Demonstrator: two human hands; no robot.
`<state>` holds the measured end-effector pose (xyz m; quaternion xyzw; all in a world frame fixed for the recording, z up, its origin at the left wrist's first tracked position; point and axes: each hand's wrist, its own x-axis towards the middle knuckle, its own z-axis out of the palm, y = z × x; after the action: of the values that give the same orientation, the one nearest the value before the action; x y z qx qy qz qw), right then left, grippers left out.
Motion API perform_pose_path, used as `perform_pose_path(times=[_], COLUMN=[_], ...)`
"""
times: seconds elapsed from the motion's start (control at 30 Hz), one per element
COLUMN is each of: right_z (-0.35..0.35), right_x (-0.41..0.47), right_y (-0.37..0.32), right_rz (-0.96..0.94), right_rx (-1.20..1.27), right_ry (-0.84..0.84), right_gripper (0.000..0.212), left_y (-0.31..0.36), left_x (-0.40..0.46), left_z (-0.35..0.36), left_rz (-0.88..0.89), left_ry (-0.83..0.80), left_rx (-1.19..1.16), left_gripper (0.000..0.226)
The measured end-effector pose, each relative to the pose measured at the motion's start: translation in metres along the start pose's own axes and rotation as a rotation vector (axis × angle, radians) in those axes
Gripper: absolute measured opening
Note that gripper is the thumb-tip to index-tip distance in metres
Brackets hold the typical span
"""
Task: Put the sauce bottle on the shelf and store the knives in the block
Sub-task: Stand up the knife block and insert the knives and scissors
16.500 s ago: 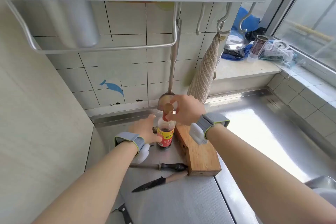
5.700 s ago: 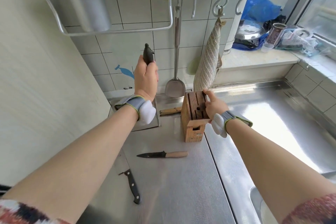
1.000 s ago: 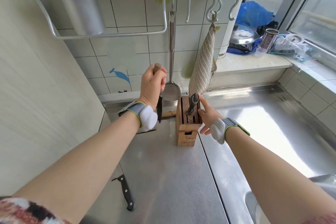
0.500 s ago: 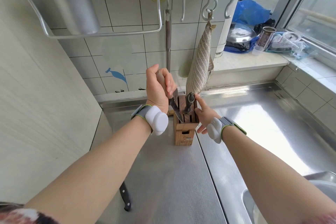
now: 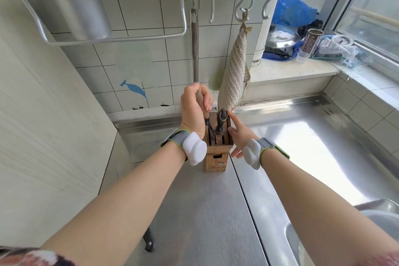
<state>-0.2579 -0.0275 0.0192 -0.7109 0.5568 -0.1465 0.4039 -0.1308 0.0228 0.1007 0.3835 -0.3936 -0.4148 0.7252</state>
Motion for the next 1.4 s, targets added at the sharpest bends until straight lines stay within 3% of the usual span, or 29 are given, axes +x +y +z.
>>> perform_pose_path(times=[0.17, 0.37, 0.63, 0.97, 1.1, 1.17, 1.27, 1.4], right_z=[0.001, 0.002, 0.003, 0.005, 0.006, 0.004, 0.002, 0.001], right_x=[0.002, 0.003, -0.001, -0.003, -0.003, -0.004, -0.008, -0.008], right_y=[0.003, 0.006, 0.001, -0.001, -0.003, -0.003, -0.007, -0.009], right_rz=[0.022, 0.028, 0.000, 0.051, 0.070, 0.084, 0.130, 0.127], right_rx=[-0.026, -0.041, -0.040, -0.056, -0.067, -0.058, -0.017, -0.014], right_ry=[-0.002, -0.007, 0.019, 0.039, 0.034, 0.018, -0.035, -0.047], right_gripper=[0.055, 0.057, 0.056, 0.054, 0.054, 0.054, 0.054, 0.056], left_y=[-0.014, -0.034, -0.062, -0.068, -0.073, -0.077, -0.079, -0.075], left_x=[-0.013, -0.030, -0.035, -0.048, -0.049, -0.052, -0.064, -0.091], left_z=[-0.001, -0.008, -0.027, -0.037, -0.058, -0.078, -0.119, -0.167], left_rz=[0.103, 0.080, 0.120, 0.180, 0.099, -0.028, -0.299, -0.667], left_ry=[0.023, 0.026, -0.083, -0.128, -0.090, -0.094, -0.298, -0.836], left_rx=[0.307, 0.355, 0.626, 0.676, 0.713, 0.784, 1.140, 1.636], left_gripper=[0.041, 0.033, 0.032, 0.066, 0.042, 0.026, 0.004, 0.036])
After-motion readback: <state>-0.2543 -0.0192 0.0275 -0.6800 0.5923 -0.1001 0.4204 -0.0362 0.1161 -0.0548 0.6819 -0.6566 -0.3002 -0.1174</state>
